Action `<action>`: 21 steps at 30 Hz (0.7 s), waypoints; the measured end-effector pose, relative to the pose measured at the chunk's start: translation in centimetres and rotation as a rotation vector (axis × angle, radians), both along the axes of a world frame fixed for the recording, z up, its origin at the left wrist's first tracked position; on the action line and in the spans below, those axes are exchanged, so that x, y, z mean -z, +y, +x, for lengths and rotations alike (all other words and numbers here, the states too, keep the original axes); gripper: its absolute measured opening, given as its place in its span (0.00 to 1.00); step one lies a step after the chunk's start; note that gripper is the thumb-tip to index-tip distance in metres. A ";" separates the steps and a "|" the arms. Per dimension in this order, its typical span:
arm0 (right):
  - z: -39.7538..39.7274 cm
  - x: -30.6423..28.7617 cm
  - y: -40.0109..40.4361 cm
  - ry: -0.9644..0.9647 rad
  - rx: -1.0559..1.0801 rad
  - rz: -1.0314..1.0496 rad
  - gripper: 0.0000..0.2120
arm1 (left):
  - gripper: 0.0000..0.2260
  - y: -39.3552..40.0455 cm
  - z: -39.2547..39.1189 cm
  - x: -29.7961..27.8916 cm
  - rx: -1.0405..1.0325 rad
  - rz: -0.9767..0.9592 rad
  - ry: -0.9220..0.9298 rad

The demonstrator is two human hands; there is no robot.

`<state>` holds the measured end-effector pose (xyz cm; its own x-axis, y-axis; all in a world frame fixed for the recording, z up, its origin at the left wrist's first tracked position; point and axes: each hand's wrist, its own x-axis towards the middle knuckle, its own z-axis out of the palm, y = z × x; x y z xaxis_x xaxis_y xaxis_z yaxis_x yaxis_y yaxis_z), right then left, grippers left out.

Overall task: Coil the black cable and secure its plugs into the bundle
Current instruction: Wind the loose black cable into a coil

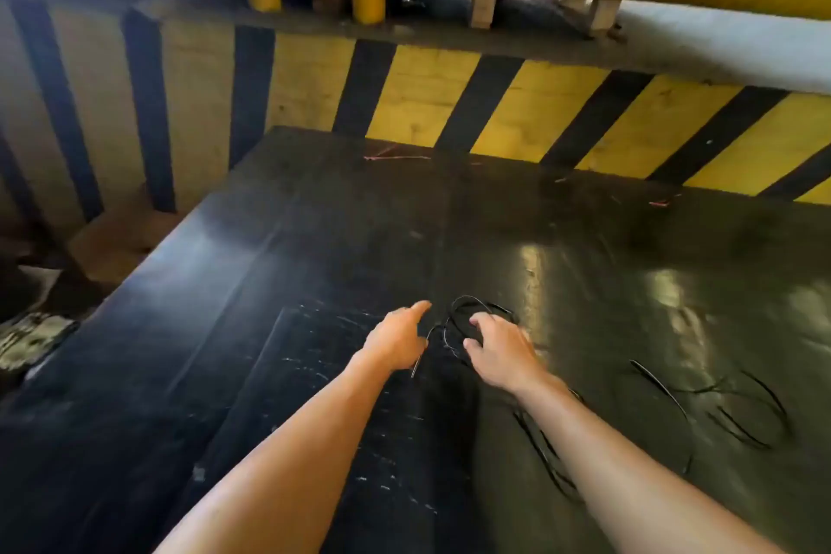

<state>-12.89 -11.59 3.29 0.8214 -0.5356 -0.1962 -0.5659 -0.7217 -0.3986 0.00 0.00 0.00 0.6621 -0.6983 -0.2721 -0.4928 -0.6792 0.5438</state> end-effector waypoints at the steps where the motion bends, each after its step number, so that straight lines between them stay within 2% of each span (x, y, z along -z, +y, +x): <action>1: 0.5 0.2 -0.1 0.061 0.006 0.006 0.21 | 0.29 -0.5 0.2 0.0 0.045 -0.021 0.011; 4: 1.3 1.2 0.2 0.171 0.032 0.090 0.21 | 0.25 -1.2 -0.3 0.1 0.121 -0.008 0.093; 6: 1.1 1.9 1.0 0.196 0.014 0.117 0.18 | 0.16 -1.1 -0.5 0.8 0.126 0.031 0.136; 7: 0.8 2.2 1.4 0.188 0.003 0.119 0.15 | 0.11 -0.9 -0.7 0.9 0.129 0.062 0.135; 9: -0.1 2.1 1.7 0.147 -0.008 0.111 0.08 | 0.08 -0.4 -0.8 0.5 0.154 0.093 0.103; 11: -1.0 1.4 1.5 0.102 0.026 0.131 0.09 | 0.09 0.2 -0.9 -1.2 0.150 0.065 0.102; 13: -1.7 0.1 1.0 0.030 0.046 0.161 0.12 | 0.10 0.6 -0.8 -4.0 0.133 0.004 0.117; 16: -2.8 -3.5 0.2 -0.112 0.021 0.188 0.11 | 0.10 1.0 -1.4 -9.3 0.130 -0.097 0.133; 19: -4.0 -8.4 -0.9 -0.356 0.056 0.179 0.10 | 0.10 1.2 -3.2 -14.8 0.137 -0.213 0.081; 21: -4.7 -11.7 -1.5 -0.528 0.086 0.150 0.09 | 0.08 1.4 -4.5 -17.8 0.111 -0.296 0.183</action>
<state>-17.57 -13.08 15.02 0.7834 -0.6028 0.1513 -0.3155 -0.5955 -0.7388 -4.54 1.36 17.78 0.5366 -0.8296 -0.1543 -0.4313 -0.4267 0.7949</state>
